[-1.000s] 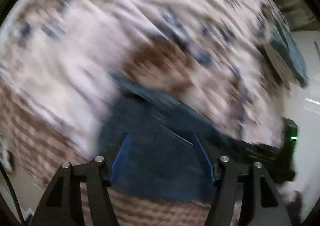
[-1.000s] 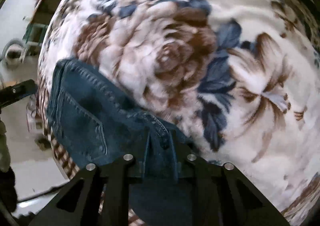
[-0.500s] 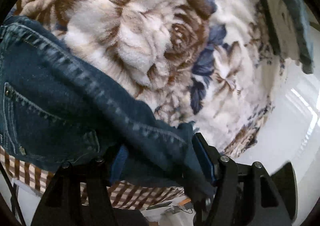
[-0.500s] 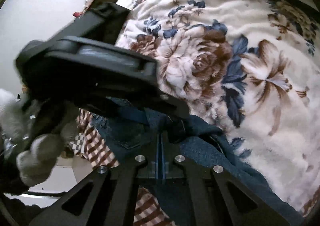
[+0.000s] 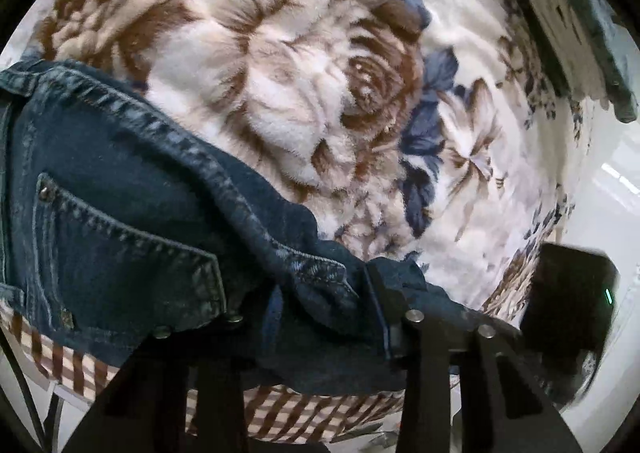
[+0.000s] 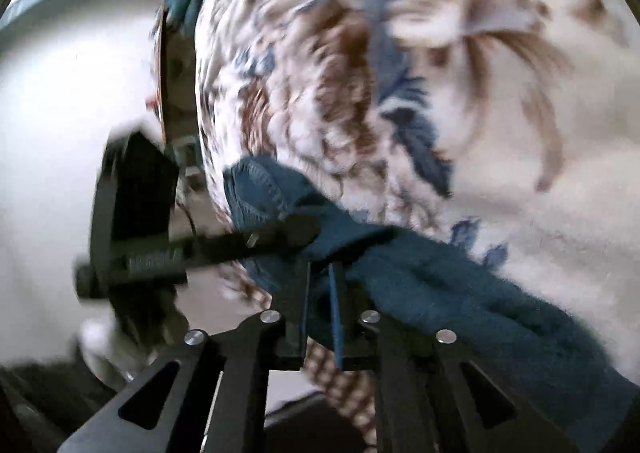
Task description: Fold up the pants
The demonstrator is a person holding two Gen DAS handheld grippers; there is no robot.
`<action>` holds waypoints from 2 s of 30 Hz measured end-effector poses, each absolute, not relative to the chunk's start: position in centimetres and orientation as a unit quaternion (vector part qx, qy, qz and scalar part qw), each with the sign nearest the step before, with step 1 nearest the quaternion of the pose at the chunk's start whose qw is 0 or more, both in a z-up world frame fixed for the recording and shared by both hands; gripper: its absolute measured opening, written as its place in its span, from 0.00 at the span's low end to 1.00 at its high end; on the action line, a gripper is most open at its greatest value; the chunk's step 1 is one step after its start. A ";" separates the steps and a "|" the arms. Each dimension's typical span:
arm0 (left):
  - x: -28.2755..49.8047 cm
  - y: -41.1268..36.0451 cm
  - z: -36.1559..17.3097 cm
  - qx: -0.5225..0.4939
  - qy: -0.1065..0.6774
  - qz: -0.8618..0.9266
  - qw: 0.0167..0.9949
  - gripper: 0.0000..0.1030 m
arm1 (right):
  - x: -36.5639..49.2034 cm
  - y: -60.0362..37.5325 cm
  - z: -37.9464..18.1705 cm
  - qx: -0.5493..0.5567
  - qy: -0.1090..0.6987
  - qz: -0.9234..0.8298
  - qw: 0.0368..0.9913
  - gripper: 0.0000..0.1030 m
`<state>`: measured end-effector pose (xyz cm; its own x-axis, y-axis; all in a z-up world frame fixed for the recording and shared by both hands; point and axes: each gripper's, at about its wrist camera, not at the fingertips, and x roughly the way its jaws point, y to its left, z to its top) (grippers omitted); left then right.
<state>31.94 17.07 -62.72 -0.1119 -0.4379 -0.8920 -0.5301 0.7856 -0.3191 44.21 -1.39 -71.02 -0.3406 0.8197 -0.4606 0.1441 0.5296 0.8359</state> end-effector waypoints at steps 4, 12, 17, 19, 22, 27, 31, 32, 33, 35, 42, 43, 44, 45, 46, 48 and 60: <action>31.3 17.0 -62.6 -0.326 0.741 0.040 0.586 0.34 | 45.1 -1.0 -73.7 0.372 0.744 0.354 0.428 0.11; 31.2 18.1 -59.9 -0.331 0.715 0.038 0.615 0.34 | 45.7 1.1 -78.0 0.413 0.771 0.369 0.314 0.22; 30.6 20.0 -60.7 -0.352 0.716 0.059 0.600 0.37 | 45.7 1.8 -76.2 0.375 0.766 0.413 0.320 0.31; 30.3 20.6 -61.2 -0.375 0.715 0.060 0.587 0.41 | 45.3 2.1 -75.1 0.348 0.766 0.424 0.336 0.31; 30.1 20.6 -61.8 -0.414 0.710 0.058 0.567 0.51 | 44.7 2.7 -73.1 0.312 0.755 0.437 0.376 0.26; 30.8 20.1 -63.3 -0.428 0.715 0.062 0.550 0.54 | 42.9 4.9 -70.0 0.229 0.752 0.466 0.405 0.13; 31.1 21.0 -65.5 -0.436 0.715 0.097 0.537 0.53 | 42.5 5.4 -70.8 0.235 0.762 0.457 0.394 0.13; 31.0 21.2 -65.6 -0.443 0.709 0.102 0.539 0.50 | 42.7 5.0 -71.1 0.244 0.764 0.449 0.394 0.13; 30.9 21.5 -65.7 -0.448 0.703 0.105 0.543 0.43 | 43.2 4.5 -71.5 0.266 0.767 0.434 0.390 0.13; 31.0 21.7 -65.3 -0.431 0.701 0.103 0.558 0.24 | 43.1 2.0 -72.9 0.311 0.768 0.416 0.375 0.16; 31.4 21.1 -62.3 -0.367 0.698 0.084 0.609 0.10 | 44.2 -0.2 -74.1 0.409 0.752 0.365 0.367 0.42; 31.4 21.3 -62.2 -0.364 0.699 0.083 0.610 0.10 | 44.5 -0.2 -74.1 0.409 0.752 0.358 0.372 0.42; 31.3 21.5 -62.1 -0.366 0.698 0.083 0.610 0.10 | 44.8 -0.1 -74.3 0.408 0.754 0.353 0.374 0.42; 31.4 21.6 -62.4 -0.371 0.700 0.073 0.605 0.10 | 45.1 0.2 -74.5 0.402 0.759 0.347 0.378 0.42; 31.4 21.7 -62.5 -0.368 0.706 0.065 0.602 0.11 | 45.2 0.4 -74.9 0.392 0.765 0.338 0.382 0.43; 31.5 21.9 -63.0 -0.378 0.707 0.062 0.594 0.22 | 46.1 1.4 -75.7 0.387 0.776 0.329 0.373 0.51; 29.8 24.7 -64.3 -0.435 0.682 0.118 0.575 0.39 | 47.0 5.1 -76.0 0.436 0.758 0.341 0.346 0.39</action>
<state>29.75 24.69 -64.34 0.0406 -0.4586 -0.8877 -0.7301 0.5929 -0.3397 46.99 5.12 -76.03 -0.3802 0.8966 -0.2271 0.4250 0.3875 0.8180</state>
